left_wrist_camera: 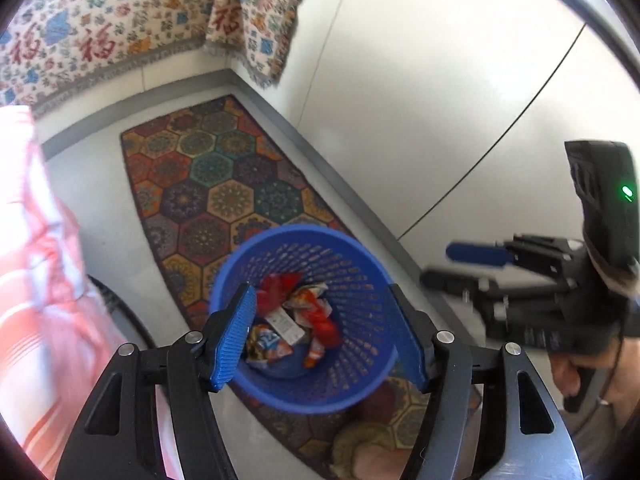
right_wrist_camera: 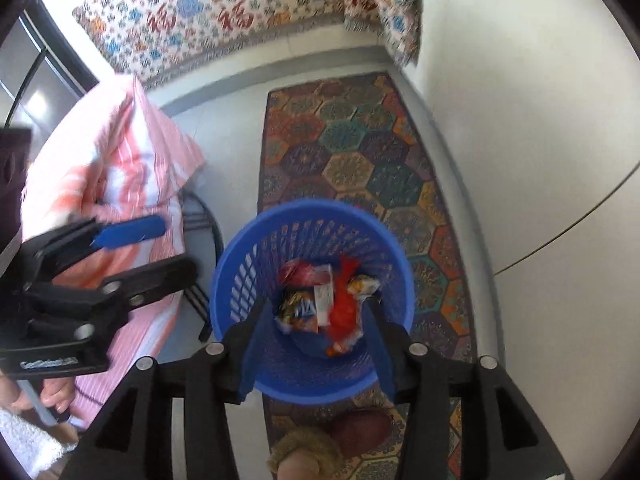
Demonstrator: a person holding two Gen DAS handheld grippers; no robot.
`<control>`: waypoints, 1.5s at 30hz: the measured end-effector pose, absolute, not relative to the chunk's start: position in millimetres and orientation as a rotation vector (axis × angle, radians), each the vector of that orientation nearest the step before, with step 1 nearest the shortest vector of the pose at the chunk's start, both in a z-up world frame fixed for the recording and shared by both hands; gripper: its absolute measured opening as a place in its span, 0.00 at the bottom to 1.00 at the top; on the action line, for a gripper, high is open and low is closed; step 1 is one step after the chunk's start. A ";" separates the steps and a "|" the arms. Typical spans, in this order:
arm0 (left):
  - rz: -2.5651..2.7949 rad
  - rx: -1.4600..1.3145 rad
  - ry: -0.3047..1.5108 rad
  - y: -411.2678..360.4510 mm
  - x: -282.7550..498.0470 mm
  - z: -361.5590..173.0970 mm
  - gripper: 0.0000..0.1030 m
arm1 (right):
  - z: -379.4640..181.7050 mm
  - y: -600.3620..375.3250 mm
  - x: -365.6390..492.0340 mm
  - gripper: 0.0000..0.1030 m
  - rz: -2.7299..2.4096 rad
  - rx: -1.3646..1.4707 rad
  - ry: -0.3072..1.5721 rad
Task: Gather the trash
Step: 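Bring both open grippers back over the table toward the box and tissue pack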
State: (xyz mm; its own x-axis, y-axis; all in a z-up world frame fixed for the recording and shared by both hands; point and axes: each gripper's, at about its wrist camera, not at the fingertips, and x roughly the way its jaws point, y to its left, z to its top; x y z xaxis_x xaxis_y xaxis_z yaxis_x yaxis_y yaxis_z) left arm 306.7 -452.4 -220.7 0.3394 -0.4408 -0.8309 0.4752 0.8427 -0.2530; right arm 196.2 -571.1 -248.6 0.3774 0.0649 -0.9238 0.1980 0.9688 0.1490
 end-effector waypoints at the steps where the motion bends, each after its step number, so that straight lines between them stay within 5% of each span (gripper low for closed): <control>1: -0.590 0.034 1.061 -445.4 298.7 -211.3 0.70 | -241.9 -570.3 194.6 0.46 -0.101 0.244 1.160; 8: -0.543 0.066 0.961 -387.2 230.0 -151.6 0.83 | -189.7 -554.9 185.8 0.51 -0.219 0.151 0.960; 12: -0.470 0.067 0.918 -346.1 193.2 -132.5 0.85 | -164.3 -532.2 189.0 0.67 -0.241 0.100 0.877; 19: -0.217 0.044 0.919 -243.3 173.4 -138.4 0.88 | -134.2 -460.9 205.0 0.67 -0.153 0.063 0.790; 39: 0.317 -0.095 0.923 3.3 227.6 -190.3 0.88 | -176.3 -148.6 250.4 0.67 0.353 -0.111 0.926; 45: 0.316 -0.125 0.922 17.9 229.2 -192.8 0.98 | -191.5 -108.6 270.6 0.71 0.336 -0.134 0.942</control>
